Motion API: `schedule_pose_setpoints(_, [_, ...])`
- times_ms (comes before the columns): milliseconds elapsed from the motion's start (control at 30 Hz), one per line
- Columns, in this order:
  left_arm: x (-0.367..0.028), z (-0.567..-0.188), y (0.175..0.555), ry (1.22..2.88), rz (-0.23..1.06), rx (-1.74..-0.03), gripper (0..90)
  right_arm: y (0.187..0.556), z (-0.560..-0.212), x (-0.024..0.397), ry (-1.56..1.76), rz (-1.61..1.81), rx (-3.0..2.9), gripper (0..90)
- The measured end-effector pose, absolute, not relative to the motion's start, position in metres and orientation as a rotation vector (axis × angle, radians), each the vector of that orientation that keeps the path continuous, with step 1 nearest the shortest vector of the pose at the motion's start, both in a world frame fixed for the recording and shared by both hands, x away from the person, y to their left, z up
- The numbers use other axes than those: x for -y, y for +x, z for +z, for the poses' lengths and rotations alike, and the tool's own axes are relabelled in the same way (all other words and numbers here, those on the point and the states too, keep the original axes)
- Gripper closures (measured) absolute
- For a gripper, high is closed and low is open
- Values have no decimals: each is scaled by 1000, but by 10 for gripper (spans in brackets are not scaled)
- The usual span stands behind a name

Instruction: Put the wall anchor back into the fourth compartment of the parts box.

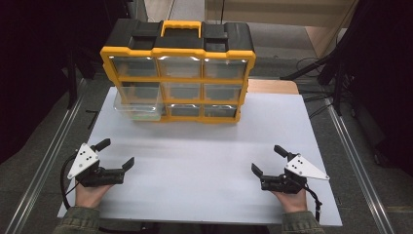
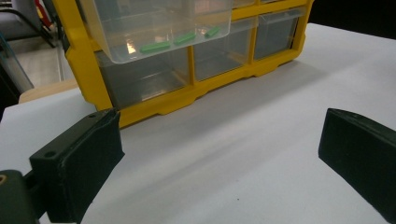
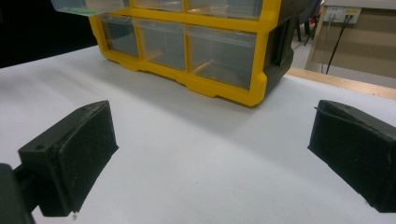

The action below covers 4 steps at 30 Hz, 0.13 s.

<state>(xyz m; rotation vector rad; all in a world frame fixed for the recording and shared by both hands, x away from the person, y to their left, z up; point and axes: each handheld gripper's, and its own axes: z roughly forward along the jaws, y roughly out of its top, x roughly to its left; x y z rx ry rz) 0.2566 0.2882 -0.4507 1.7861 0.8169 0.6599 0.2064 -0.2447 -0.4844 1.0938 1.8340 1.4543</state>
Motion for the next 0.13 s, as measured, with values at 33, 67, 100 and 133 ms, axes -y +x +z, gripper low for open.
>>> schedule_pose_setpoints(33, [-289,-451,256,1782,659,-819,0,206,-484,245,1096,1454,-1835,8])
schedule_pose_setpoints(67, [-289,-451,256,1780,658,-817,0,206,-485,244,1097,1454,-1835,8])
schedule_pose_setpoints(100, [-290,-451,256,1782,657,-814,0,207,-485,244,1096,1453,-1834,8])
schedule_pose_setpoints(133, [-290,-451,256,1784,659,-812,0,207,-485,244,1096,1454,-1834,8])
